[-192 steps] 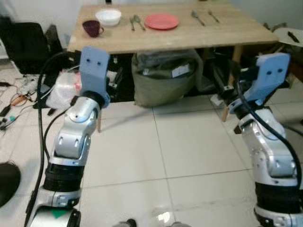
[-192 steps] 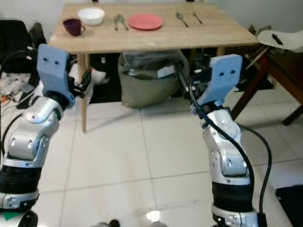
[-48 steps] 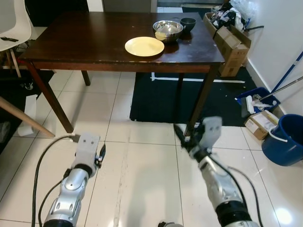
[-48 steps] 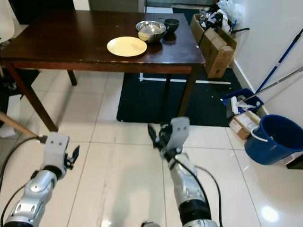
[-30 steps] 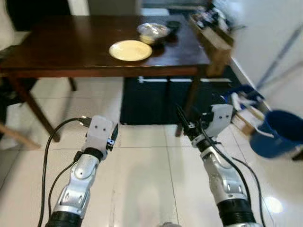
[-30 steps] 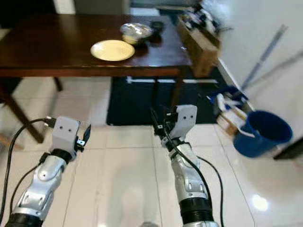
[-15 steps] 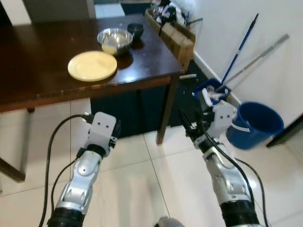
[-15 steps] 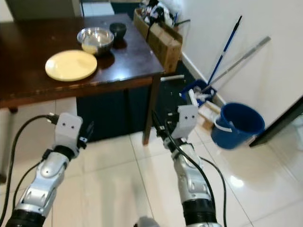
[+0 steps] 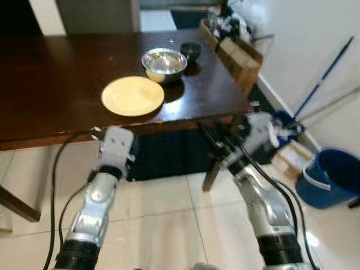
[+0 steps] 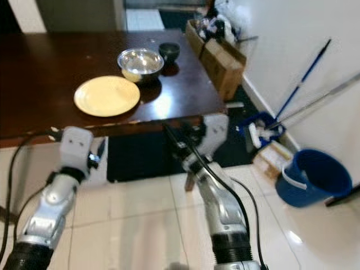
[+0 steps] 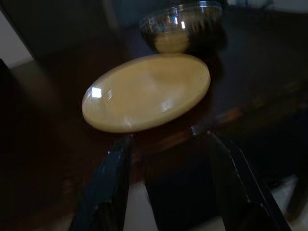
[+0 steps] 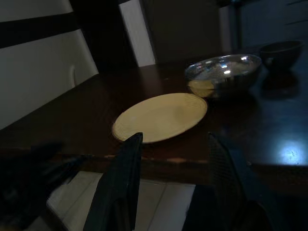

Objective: Setting the table

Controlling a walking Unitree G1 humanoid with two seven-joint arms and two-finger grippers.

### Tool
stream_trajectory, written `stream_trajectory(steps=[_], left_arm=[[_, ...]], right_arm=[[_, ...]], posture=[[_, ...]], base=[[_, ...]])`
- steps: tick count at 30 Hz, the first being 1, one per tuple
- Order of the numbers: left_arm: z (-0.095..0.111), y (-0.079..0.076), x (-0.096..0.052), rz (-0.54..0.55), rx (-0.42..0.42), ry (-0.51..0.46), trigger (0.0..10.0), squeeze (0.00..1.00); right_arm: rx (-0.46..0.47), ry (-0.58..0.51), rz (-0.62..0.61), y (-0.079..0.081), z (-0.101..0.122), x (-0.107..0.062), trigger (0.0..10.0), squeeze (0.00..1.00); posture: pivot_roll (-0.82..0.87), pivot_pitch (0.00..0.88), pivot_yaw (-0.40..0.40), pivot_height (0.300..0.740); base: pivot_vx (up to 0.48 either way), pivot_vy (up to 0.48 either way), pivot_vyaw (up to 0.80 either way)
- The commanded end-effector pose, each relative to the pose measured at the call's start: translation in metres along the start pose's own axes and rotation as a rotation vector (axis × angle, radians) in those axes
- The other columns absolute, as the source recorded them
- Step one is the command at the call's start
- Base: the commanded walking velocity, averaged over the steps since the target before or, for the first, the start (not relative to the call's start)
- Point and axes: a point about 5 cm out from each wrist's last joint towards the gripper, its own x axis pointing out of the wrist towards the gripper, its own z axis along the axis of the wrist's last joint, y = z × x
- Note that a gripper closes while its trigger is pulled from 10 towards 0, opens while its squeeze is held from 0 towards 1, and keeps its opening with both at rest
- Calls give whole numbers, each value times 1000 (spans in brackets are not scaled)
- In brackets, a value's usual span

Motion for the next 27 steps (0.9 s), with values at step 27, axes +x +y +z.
stream_trajectory(steps=[27], left_arm=[[-6,13,6,-66,-62,35,10000,0]], right_arm=[[9,100,-62,-13,-17,-24,10000,0]], posture=[[-103,10,47,740]], base=[[428,0,0]])
